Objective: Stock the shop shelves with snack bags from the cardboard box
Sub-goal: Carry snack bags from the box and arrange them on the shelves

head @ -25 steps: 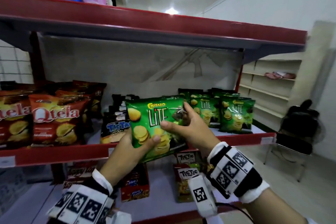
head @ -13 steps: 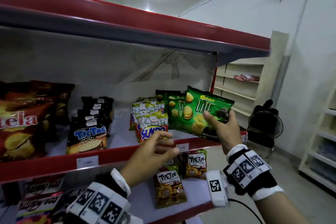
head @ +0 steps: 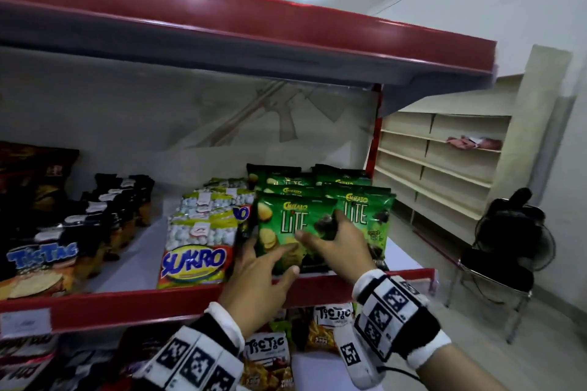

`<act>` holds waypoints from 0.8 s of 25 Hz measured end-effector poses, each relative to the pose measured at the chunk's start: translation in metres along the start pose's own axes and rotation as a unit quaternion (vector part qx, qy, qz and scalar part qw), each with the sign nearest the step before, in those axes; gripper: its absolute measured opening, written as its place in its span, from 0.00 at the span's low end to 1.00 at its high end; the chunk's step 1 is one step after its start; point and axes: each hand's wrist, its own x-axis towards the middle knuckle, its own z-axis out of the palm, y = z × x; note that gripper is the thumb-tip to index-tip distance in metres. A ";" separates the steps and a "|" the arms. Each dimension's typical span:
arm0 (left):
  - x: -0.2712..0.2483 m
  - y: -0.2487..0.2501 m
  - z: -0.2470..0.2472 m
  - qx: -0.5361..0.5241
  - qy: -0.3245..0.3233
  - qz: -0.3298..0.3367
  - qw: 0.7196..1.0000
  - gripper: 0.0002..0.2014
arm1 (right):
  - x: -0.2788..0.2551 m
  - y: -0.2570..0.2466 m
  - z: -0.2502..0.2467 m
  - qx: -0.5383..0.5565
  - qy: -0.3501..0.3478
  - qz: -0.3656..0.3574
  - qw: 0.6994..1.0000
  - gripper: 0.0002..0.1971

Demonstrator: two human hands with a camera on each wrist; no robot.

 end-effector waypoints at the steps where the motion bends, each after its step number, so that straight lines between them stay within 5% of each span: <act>1: 0.004 0.002 0.006 0.026 0.011 -0.018 0.999 0.24 | 0.002 0.002 -0.005 0.010 -0.019 -0.013 1.000 0.22; 5: 0.014 0.010 0.018 0.111 0.051 -0.060 0.991 0.25 | 0.002 0.003 -0.034 0.011 -0.036 -0.059 0.998 0.27; 9: 0.015 0.019 0.016 0.152 0.058 -0.082 0.983 0.25 | 0.004 0.006 -0.082 -0.050 0.036 -0.119 0.991 0.32; 12: 0.023 0.037 0.001 0.234 0.098 -0.074 0.965 0.26 | 0.016 0.022 -0.108 -0.088 0.049 -0.051 0.994 0.48; 15: 0.052 0.062 -0.023 0.219 0.108 -0.051 0.968 0.26 | 0.025 0.042 -0.114 -0.036 -0.046 0.049 0.997 0.66; 20: 0.123 0.108 -0.052 0.132 0.012 -0.009 0.991 0.19 | 0.048 0.059 -0.117 0.032 -0.123 0.117 0.985 0.69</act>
